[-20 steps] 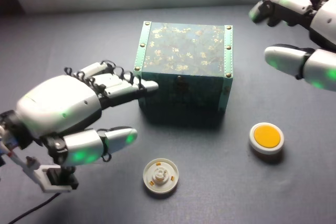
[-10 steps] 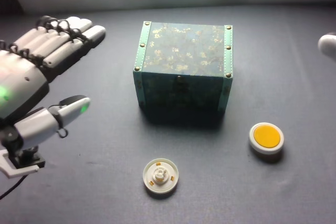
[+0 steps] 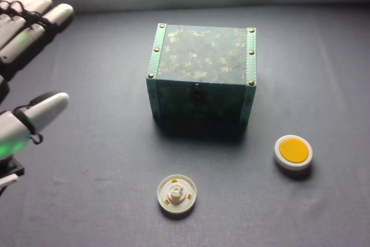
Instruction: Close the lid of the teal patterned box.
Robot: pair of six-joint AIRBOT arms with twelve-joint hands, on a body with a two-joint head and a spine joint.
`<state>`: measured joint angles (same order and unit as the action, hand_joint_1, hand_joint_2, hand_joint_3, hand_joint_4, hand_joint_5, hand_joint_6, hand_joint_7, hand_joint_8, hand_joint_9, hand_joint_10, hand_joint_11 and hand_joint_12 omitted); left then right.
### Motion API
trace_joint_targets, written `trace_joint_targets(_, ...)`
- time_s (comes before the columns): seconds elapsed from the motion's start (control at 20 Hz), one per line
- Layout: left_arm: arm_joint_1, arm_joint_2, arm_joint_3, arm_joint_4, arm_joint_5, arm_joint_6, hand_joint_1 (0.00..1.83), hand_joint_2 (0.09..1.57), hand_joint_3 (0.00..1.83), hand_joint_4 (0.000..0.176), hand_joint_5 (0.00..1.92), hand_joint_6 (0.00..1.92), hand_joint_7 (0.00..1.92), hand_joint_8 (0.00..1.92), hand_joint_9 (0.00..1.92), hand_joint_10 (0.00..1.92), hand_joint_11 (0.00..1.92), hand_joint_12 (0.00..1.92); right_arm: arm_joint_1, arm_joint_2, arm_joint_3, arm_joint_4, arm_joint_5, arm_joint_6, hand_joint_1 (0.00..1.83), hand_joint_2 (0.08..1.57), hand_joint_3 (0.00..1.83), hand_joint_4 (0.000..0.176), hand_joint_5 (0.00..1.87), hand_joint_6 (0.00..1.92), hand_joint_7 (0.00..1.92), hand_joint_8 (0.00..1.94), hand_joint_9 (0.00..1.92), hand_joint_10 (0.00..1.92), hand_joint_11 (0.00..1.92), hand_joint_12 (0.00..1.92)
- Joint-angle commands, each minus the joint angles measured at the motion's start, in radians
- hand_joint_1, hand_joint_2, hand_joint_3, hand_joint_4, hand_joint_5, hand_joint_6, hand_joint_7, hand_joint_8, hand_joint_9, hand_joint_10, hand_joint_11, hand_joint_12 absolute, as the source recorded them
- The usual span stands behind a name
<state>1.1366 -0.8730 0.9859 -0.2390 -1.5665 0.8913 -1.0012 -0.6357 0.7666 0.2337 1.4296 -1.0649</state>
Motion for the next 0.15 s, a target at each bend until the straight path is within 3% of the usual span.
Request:
trace_joint_targets(0.0,0.004,0.019,-0.005,-0.027,-0.162,0.004,0.31,1.4,0.0,0.117,0.0,0.0,0.0,0.0,0.05,0.01,0.03,0.02,-0.005,0.019,-0.006,0.012,0.185,0.006,0.23,1.42,0.0,0.006,0.0,0.0,0.0,0.0,0.0,0.0,0.0,0.01)
trace_joint_targets(0.05,0.004,0.028,-0.01,-0.028,-0.162,0.016,0.39,1.38,0.01,0.113,0.0,0.0,0.0,0.0,0.08,0.01,0.0,0.3,-0.018,0.027,-0.013,0.013,0.212,0.006,0.24,1.37,0.0,0.0,0.0,0.0,0.0,0.0,0.0,0.0,0.0,0.0)
trace_joint_targets(0.1,0.0,0.033,-0.01,-0.026,-0.162,0.014,0.47,1.38,0.0,0.12,0.0,0.0,0.0,0.0,0.09,0.01,0.0,0.19,-0.03,0.032,-0.017,0.013,0.24,0.006,0.22,1.38,0.0,0.011,0.0,0.0,0.0,0.0,0.0,0.0,0.0,0.0)
